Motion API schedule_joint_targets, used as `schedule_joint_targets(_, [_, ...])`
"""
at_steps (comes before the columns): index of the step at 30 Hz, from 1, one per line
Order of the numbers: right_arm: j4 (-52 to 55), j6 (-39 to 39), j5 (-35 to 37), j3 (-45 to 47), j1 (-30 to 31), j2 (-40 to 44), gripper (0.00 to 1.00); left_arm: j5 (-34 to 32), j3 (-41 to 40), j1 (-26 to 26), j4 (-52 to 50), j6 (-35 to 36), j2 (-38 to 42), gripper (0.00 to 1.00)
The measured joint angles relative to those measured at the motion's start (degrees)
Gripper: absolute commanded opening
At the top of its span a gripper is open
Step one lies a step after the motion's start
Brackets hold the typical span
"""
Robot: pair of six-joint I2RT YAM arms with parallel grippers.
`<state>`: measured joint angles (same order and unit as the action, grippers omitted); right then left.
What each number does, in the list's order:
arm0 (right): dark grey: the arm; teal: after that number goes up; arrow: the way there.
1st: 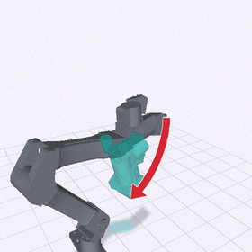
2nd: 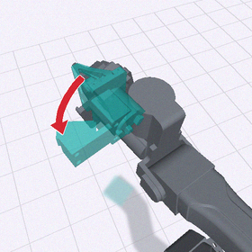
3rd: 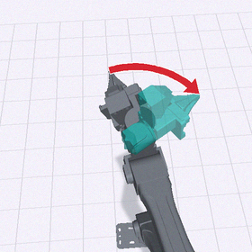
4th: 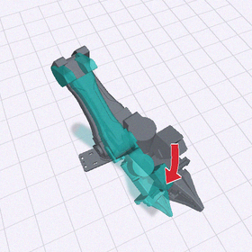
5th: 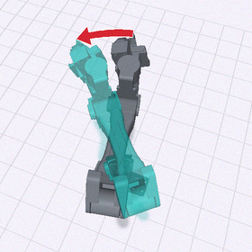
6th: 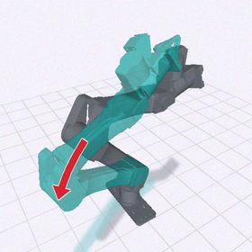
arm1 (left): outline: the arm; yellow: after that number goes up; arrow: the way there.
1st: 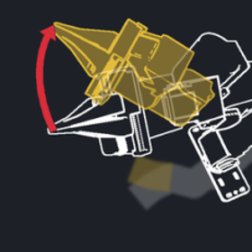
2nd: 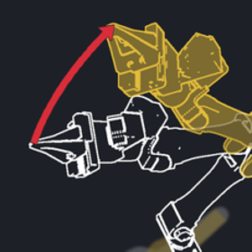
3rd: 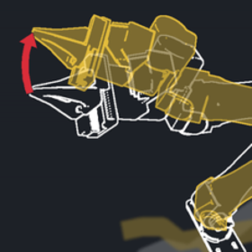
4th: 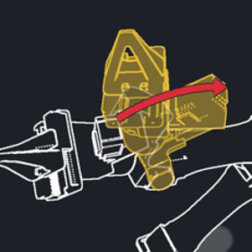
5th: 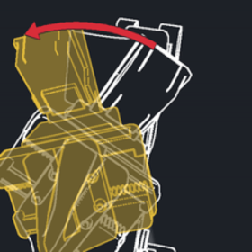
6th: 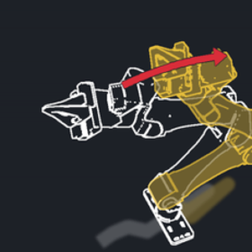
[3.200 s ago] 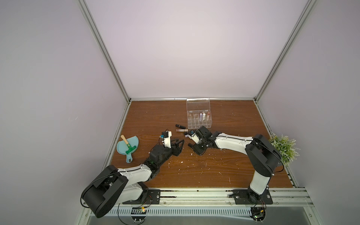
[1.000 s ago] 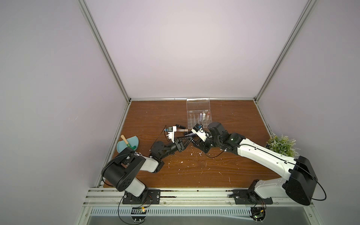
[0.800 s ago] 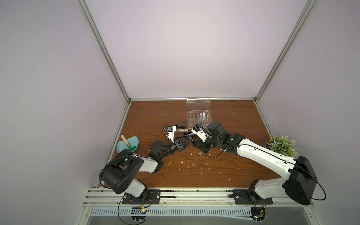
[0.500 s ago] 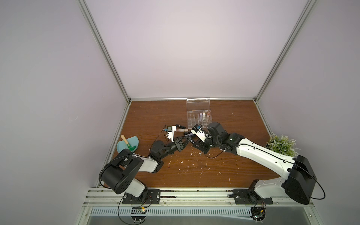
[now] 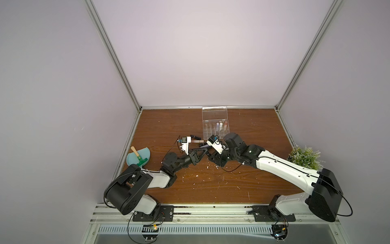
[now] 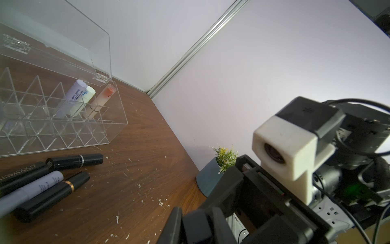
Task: Arrange the lipsticks in the organizer
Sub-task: Pick up the lipstick at the center of the board, then place the lipstick in the storage box.
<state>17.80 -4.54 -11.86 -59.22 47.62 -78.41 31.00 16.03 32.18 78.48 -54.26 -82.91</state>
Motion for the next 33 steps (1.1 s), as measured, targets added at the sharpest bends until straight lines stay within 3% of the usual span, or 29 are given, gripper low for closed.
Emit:
schedule_joint_targets(4, [-0.3, -2.4, 6.4, 0.6, -0.8, 4.4, 0.87, -0.2, 2.4, 0.0, -6.5, 3.7, 1.5, 0.18])
schedule_joint_targets(7, [-2.0, -4.6, 11.1, 3.6, -3.8, 11.2, 0.98, -1.4, 7.0, 0.0, -14.3, 8.6, 3.2, 0.18])
schedule_joint_targets(14, [-7.3, -9.2, 15.8, 10.2, -12.7, 25.1, 0.99, -7.8, 24.7, 0.0, -31.2, 22.9, 0.7, 0.19])
schedule_joint_targets(23, [-9.6, -11.0, 16.0, 12.9, -14.3, 26.0, 0.98, -17.4, 42.9, 1.5, -41.3, 36.4, -16.6, 0.2])
schedule_joint_targets(33, [-11.6, -11.3, 15.5, 14.1, -15.5, 26.2, 0.98, -26.3, 51.4, 2.3, -42.4, 46.1, -25.4, 0.19])
